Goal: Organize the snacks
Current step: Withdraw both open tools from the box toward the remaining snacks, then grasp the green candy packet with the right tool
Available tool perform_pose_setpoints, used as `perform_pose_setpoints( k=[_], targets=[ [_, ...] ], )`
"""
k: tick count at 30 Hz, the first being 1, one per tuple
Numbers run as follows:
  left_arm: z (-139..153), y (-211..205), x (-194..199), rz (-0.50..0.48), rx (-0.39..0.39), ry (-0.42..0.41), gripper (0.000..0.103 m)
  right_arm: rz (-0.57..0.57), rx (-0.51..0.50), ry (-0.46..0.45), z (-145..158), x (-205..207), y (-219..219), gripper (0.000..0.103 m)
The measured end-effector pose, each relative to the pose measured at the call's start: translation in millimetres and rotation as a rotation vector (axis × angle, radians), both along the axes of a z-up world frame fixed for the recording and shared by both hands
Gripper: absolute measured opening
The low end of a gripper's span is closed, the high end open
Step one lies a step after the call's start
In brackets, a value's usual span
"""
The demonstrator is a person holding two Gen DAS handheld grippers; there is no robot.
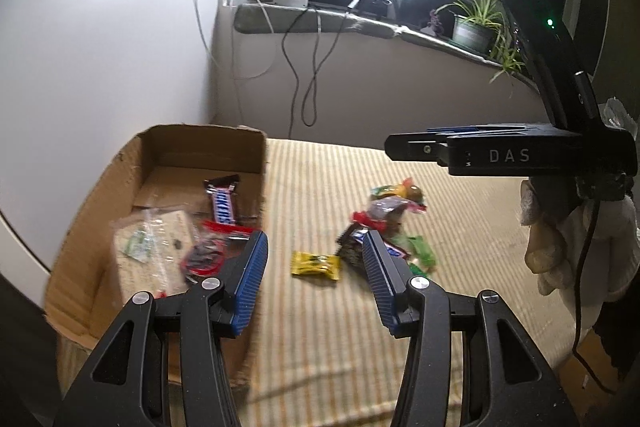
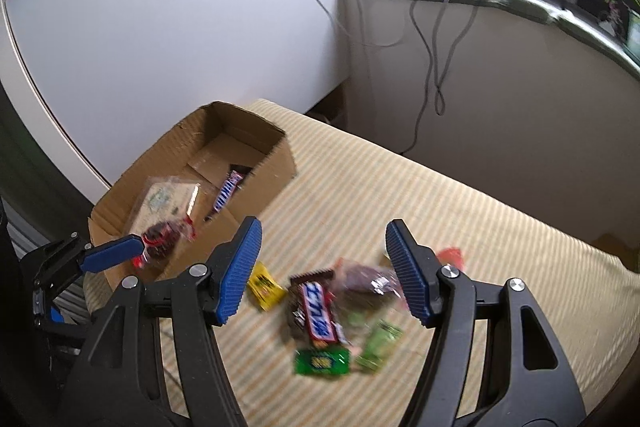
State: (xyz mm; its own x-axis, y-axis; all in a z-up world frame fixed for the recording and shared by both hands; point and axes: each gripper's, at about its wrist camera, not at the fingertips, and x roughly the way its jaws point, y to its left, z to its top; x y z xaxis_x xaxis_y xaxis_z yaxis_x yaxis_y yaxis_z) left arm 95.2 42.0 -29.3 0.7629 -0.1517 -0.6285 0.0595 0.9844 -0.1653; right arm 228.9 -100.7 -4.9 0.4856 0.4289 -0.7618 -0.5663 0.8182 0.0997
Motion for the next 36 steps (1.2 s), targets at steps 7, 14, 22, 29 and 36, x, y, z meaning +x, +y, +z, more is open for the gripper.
perform_pose_setpoints(
  k=[7, 14, 22, 29, 36],
  targets=[
    [-11, -25, 1, -0.045, -0.021, 0.027, 0.048, -0.039, -0.028, 0.013, -9, -3, -37, 0.067],
    [-29, -52, 5, -0.106, -0.018, 0.078, 0.048, -0.040, -0.039, 0.085, -35, -3, -60, 0.067],
    [-48, -73, 15, -0.181, -0.021, 0.138, 0.038, -0.038, 0.009, 0.249, -69, 1, -67, 0.057],
    [-64, -84, 28, -0.230, -0.003, 0.202, 0.035, -0.060, 0.032, 0.336, -86, 9, -64, 0.047],
    [-72, -92, 40, -0.245, 0.037, 0.225, 0.035, -0.056, 0.033, 0.369, -93, 13, -56, 0.047]
  ],
)
